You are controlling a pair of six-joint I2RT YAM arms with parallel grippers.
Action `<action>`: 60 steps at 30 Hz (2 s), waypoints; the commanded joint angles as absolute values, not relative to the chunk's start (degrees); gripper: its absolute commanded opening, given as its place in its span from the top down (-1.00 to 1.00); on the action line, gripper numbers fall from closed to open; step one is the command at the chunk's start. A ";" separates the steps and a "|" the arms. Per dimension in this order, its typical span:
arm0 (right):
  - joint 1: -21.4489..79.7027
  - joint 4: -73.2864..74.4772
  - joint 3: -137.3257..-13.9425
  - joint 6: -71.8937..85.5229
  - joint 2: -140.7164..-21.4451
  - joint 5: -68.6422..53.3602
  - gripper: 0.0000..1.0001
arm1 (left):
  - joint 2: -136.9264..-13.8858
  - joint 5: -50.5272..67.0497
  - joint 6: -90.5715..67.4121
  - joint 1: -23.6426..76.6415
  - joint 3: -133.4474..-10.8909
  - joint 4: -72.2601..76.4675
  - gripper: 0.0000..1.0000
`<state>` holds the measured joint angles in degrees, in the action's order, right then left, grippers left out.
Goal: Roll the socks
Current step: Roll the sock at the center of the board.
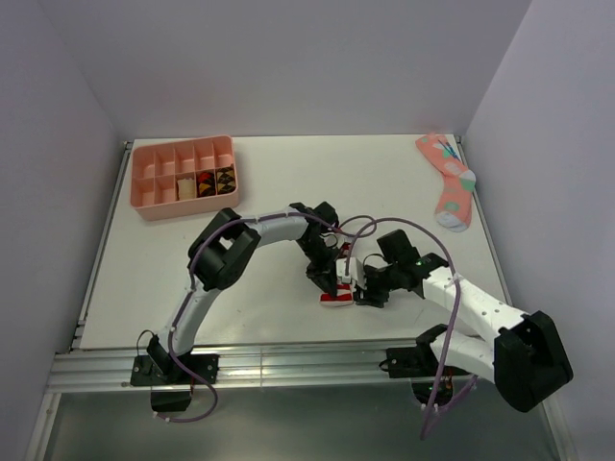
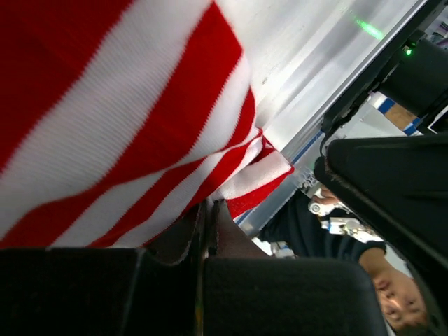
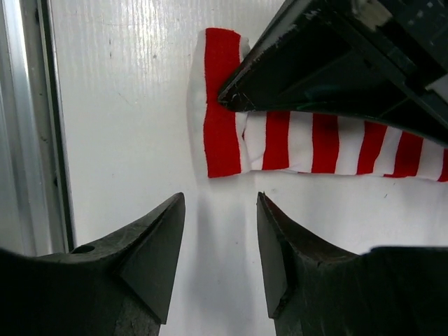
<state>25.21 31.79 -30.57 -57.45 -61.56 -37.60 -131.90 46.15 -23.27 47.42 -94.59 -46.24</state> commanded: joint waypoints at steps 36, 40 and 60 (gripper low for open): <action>44.65 15.46 -23.38 -49.31 -64.60 -20.56 0.58 | -130.79 46.23 -34.61 45.79 -85.19 -32.81 0.77; 44.30 16.87 -21.97 -48.69 -62.41 -22.14 0.62 | -124.91 44.74 -44.63 45.70 -78.24 -19.37 0.67; 26.39 43.14 -39.26 -65.72 -77.33 -41.30 0.65 | -107.49 19.87 -71.10 49.30 -51.42 20.65 0.74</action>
